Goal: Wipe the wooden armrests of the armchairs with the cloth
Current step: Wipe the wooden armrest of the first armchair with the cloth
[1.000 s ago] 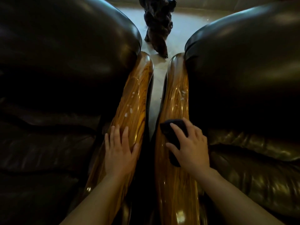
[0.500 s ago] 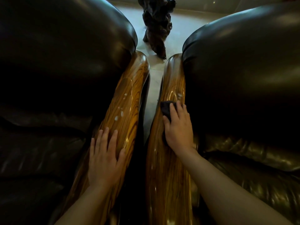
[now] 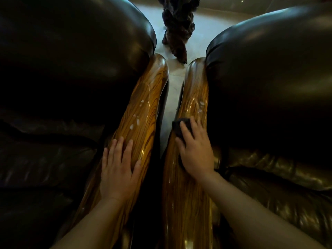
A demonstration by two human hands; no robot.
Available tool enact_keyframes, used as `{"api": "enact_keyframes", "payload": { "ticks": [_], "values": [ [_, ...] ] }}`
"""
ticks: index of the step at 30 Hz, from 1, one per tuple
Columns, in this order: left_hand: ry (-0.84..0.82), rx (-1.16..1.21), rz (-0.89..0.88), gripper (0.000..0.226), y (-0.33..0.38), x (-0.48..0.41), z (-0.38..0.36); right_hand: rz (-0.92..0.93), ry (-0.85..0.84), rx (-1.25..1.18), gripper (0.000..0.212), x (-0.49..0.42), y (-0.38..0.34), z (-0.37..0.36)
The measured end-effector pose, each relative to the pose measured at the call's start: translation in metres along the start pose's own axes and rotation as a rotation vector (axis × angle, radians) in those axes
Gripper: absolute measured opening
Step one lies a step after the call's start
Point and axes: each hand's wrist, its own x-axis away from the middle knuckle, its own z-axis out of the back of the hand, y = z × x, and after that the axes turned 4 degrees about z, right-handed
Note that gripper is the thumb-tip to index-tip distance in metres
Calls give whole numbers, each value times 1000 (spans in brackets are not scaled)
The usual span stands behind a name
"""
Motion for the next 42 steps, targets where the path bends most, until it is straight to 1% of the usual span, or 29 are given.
{"api": "enact_keyframes", "payload": {
  "ticks": [2,3,4,5,8,9,11,14,18,20,24,25,28,30,31,32,35,36,38,41,42],
  "values": [
    [-2,-12,7,66,0,2,0,197,-47,38,54,44,3,-2],
    [-2,-15,8,66,0,2,0,268,-72,38,54,60,7,-2],
    [-2,-15,7,66,0,2,0,271,-65,19,54,65,13,-3],
    [1,-12,8,66,0,1,0,196,-42,-20,54,60,17,-3],
    [5,2,12,65,-2,-1,-2,-190,50,-126,59,1,13,1],
    [10,12,11,64,-3,0,-2,-269,53,-161,61,-21,11,3],
    [15,22,7,64,-4,0,-2,-327,63,-177,62,-56,9,4],
    [8,17,-1,63,-3,-3,-2,-300,96,-137,57,-54,6,-1],
    [-18,17,24,65,1,-1,3,-111,77,-36,54,15,-4,-10],
    [-20,21,27,65,4,-1,5,-63,53,-20,53,25,5,-8],
    [23,103,119,57,16,-14,12,-229,63,-66,57,-23,11,0],
    [39,112,139,54,20,-18,12,-229,56,-54,57,-33,9,0],
    [73,93,142,52,22,-19,9,-96,56,26,54,-19,6,-7],
    [76,110,146,51,21,-17,8,18,24,45,55,11,12,-7],
    [73,116,151,52,20,-16,9,35,-2,44,56,19,18,-7],
    [68,119,159,52,20,-16,10,4,-19,30,58,17,22,-6],
    [59,110,178,54,19,-19,10,-206,-35,-40,66,-32,17,-1],
    [58,105,178,54,19,-19,10,-219,-54,-26,66,-48,13,0],
    [57,97,186,55,20,-19,10,-113,-44,24,63,-56,8,-1],
    [38,102,200,55,23,-18,11,83,-17,23,56,-5,17,-2],
    [39,104,201,54,24,-18,11,108,-27,8,56,13,22,-1]
  ]
}}
